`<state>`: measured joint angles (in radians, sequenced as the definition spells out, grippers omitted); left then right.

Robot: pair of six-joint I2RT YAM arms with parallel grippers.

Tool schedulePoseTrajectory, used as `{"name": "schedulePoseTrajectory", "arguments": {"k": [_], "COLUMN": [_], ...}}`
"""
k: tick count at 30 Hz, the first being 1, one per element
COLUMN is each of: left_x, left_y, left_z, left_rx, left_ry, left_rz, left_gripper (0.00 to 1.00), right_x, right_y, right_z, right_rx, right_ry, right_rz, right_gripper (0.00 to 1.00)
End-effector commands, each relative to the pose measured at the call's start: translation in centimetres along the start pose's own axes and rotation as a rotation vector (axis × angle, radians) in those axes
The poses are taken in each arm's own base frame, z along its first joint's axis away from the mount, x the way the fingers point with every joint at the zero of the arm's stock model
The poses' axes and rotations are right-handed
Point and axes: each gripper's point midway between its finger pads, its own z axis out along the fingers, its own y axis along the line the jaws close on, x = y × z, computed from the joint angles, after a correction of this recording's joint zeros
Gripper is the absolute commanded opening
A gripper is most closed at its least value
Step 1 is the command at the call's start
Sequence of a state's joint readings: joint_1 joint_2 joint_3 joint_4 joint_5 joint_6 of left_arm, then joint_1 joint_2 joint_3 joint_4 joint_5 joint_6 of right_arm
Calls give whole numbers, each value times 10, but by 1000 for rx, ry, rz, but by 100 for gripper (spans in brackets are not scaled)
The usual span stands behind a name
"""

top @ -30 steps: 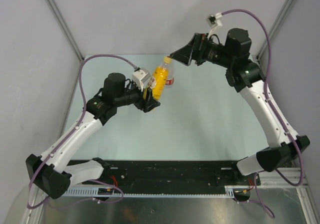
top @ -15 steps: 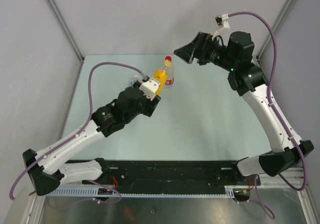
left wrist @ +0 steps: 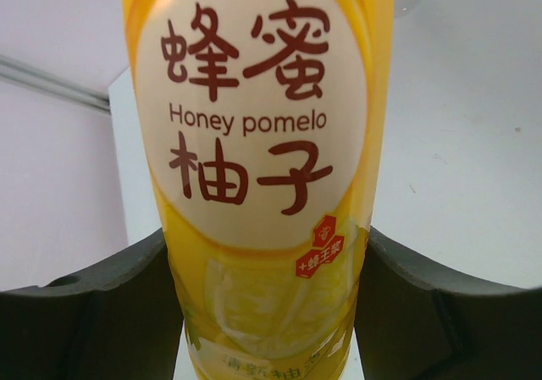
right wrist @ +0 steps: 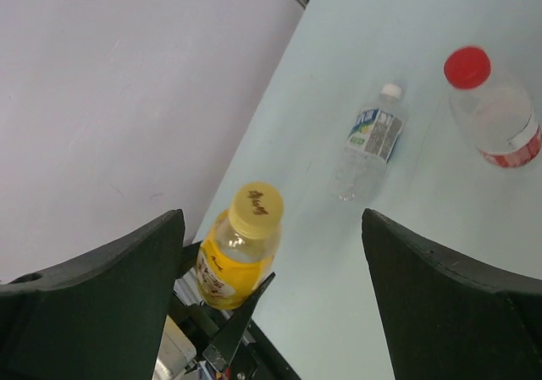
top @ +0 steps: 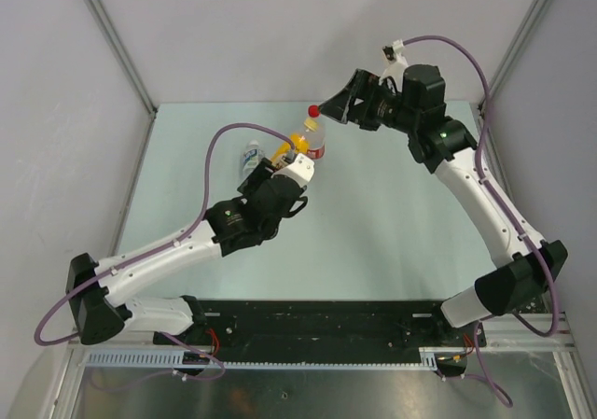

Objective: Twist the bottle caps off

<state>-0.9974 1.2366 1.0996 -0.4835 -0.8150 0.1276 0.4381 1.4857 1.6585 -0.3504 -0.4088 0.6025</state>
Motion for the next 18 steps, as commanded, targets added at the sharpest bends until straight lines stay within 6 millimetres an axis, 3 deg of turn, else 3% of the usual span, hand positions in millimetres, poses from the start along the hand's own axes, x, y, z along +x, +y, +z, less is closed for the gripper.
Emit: {"name": "schedulePoseTrajectory", "arguments": {"k": [1,12,18], "left_x": [-12,-12,-12], "left_y": [16,9,9], "left_z": [-4,-4,-3], "left_rx": [-87,-70,-67], "left_ry": [-20,-20,-20], "left_rz": [-11,-2,-3], "left_gripper": [23,25,25], "right_x": [12,26,30], "right_y": [2,13,16], "right_z": [11,36,42], "right_rx": [-29,-88,-102], "right_ry": [34,57,65], "right_rz": [56,92,107], "right_gripper": [87,71,58]}}
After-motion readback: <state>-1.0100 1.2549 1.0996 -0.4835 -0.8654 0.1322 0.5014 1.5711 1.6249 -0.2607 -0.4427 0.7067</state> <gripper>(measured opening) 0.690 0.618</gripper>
